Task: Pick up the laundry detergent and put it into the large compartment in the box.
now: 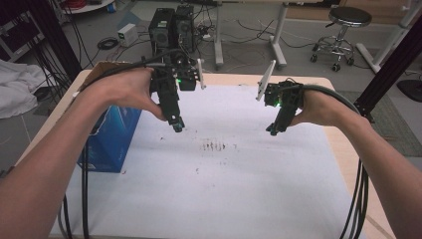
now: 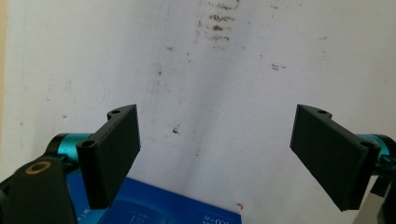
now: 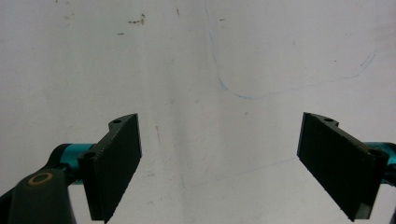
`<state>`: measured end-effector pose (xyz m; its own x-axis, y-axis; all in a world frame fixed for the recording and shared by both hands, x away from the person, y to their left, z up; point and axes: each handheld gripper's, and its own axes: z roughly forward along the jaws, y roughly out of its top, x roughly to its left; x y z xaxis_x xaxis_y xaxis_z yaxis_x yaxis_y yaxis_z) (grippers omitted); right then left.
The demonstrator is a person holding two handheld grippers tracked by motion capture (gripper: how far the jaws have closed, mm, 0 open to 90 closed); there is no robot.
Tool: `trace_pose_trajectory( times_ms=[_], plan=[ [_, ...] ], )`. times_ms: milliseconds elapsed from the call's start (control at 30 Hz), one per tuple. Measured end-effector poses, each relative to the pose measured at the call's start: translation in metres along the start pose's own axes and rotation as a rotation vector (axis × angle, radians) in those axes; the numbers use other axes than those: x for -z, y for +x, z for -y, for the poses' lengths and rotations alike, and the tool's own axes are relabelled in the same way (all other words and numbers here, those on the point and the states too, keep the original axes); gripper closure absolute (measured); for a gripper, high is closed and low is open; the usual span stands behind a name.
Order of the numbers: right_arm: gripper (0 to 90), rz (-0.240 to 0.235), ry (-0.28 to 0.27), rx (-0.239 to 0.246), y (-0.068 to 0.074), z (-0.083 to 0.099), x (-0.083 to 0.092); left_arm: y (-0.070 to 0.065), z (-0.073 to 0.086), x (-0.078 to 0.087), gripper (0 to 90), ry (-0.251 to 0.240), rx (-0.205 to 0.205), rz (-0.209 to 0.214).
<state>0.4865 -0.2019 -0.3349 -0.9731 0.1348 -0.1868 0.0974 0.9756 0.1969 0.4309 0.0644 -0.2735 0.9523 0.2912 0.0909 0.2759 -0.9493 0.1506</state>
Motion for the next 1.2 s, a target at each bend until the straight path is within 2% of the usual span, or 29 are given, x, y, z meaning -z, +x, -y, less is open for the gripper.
trace_pose_trajectory(
  times_ms=[233,400,867,1200],
  plan=[
    [13.0,-0.001,0.002,0.003,0.000,0.000,0.001,-0.002,0.002,-0.020,16.1,0.000,0.005,0.013],
    [13.0,-0.002,0.000,0.004,0.000,0.000,0.001,-0.003,0.002,-0.027,16.1,0.006,0.005,0.019],
    [13.0,-0.001,0.004,-0.004,0.001,0.000,0.000,-0.006,-0.002,-0.038,16.1,0.028,-0.011,0.036],
    [13.0,-0.001,0.007,-0.004,0.001,0.001,0.000,-0.007,-0.003,-0.038,16.1,0.027,-0.023,0.031]
  ],
)
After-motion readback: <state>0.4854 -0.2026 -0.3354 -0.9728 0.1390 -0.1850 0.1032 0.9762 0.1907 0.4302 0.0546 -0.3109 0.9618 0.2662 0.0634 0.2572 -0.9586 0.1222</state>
